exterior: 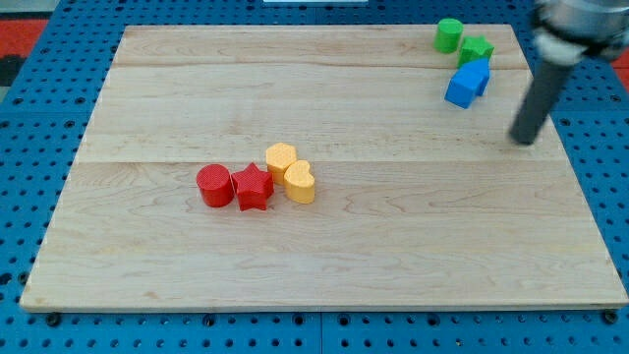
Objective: Seperate the green star feom the group of blocks
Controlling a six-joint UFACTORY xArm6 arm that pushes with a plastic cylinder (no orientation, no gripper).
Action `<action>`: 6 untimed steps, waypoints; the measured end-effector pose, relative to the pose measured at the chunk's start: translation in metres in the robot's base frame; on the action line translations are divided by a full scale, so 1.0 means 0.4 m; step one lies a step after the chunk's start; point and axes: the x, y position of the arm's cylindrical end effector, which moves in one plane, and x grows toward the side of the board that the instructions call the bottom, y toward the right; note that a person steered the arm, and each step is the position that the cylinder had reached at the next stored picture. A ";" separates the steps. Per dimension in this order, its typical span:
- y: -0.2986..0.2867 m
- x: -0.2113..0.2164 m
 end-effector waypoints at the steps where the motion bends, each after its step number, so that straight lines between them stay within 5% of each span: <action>1: 0.132 -0.308; 2: 0.009 -0.468; 6: -0.385 -0.395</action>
